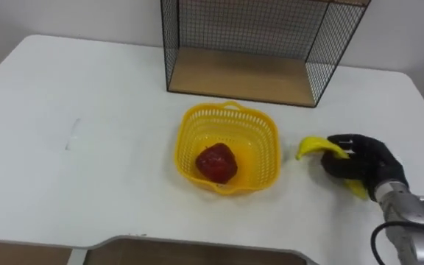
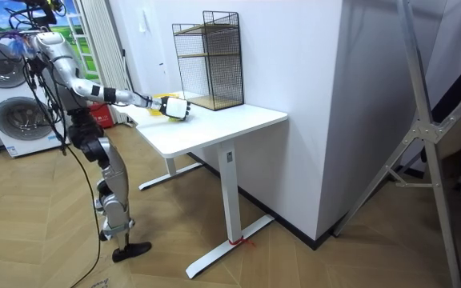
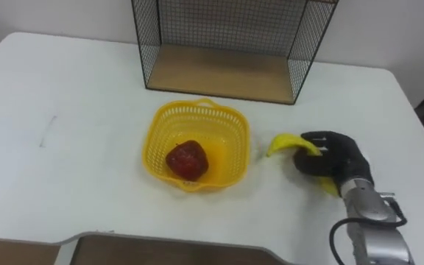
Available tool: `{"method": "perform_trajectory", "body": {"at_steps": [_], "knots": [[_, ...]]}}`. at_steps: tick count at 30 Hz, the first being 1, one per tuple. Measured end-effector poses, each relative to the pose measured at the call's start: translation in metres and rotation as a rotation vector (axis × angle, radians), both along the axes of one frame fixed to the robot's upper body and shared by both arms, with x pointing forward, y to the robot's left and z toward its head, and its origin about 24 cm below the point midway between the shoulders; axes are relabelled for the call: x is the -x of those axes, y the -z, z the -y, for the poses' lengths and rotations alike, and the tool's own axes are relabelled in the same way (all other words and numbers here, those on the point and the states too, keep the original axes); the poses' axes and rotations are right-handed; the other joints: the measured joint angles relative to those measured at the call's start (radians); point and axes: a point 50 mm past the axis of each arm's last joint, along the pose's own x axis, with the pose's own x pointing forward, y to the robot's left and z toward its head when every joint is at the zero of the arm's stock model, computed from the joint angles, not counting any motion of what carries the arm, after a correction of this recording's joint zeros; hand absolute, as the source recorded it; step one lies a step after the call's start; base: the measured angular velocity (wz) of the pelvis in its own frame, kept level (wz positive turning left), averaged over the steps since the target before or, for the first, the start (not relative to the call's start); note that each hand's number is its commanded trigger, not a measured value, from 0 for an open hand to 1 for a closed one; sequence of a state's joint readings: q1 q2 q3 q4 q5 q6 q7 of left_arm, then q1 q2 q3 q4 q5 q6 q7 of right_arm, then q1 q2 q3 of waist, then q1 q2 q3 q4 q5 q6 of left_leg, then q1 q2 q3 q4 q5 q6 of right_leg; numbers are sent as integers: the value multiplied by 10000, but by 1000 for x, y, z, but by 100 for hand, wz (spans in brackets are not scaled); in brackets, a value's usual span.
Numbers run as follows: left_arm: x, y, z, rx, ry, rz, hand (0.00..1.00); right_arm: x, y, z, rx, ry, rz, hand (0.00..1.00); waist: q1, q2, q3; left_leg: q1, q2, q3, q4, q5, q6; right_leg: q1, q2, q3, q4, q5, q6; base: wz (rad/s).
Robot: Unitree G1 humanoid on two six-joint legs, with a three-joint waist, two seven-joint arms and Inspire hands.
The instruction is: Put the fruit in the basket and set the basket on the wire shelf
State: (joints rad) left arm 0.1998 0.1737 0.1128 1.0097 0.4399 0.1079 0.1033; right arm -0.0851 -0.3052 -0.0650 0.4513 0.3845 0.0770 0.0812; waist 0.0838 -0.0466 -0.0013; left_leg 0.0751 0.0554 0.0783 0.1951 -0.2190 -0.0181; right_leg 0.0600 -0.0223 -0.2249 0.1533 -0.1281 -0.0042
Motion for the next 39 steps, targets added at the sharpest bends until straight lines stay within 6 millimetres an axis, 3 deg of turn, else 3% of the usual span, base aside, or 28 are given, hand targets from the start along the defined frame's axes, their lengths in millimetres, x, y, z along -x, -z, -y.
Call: {"method": "perform_trajectory", "body": {"at_steps": [4,8,11,18,22,26,32,34,36,39], "knots": [[9,1,2,46,-50,-112,0,2,-3,-16,-2434,142,780,100,-58,-64,4,59,-7,18,-58,-2,2,98,-15,-44,-27,-35,53,8],[15,1,2,0,-97,-234,0,-1,-11,-21,-3789,393,1455,100,-31,-46,17,60,-18,3,-58,-4,6,97,-39,-84,-23,-35,54,1],[15,2,2,-64,-119,-216,0,-6,-26,-27,-5022,176,2349,100,-31,8,47,58,-13,2,-52,-5,7,93,-32,-73,-13,-33,52,0],[13,3,7,-184,-163,-87,0,-12,-52,-35,-5749,-769,3711,100,30,145,-89,48,-39,12,-39,-9,11,71,-36,11,-6,-32,48,0],[14,3,10,-311,-68,-88,0,-12,-53,-40,-5895,-978,3697,100,40,145,-93,59,-46,23,16,-5,16,80,-37,43,15,-30,49,0],[14,5,15,-294,-32,-60,0,-13,-57,-47,-5411,-1404,3821,100,34,200,-57,47,-47,23,13,-6,18,79,-44,14,4,-31,49,0],[12,5,15,-273,-30,-18,0,-16,-67,-51,-2191,-2307,3791,100,69,215,-18,5,-57,16,11,-5,18,46,-65,-6,13,-36,56,1],[11,4,15,-267,-13,-1,0,-18,-67,-54,-832,-2702,3605,100,59,123,-24,-121,-68,27,16,6,35,-117,-78,30,72,-39,62,-2],[10,4,14,-255,-6,5,0,-19,-68,-57,-247,-2974,3563,100,55,47,23,-146,-70,44,5,10,41,-179,-81,59,111,-40,63,-3],[8,4,13,-183,26,17,0,-24,-73,-65,610,-3572,3626,100,66,-94,29,-194,-70,52,12,13,45,-264,-79,107,173,-46,68,-3]]}}
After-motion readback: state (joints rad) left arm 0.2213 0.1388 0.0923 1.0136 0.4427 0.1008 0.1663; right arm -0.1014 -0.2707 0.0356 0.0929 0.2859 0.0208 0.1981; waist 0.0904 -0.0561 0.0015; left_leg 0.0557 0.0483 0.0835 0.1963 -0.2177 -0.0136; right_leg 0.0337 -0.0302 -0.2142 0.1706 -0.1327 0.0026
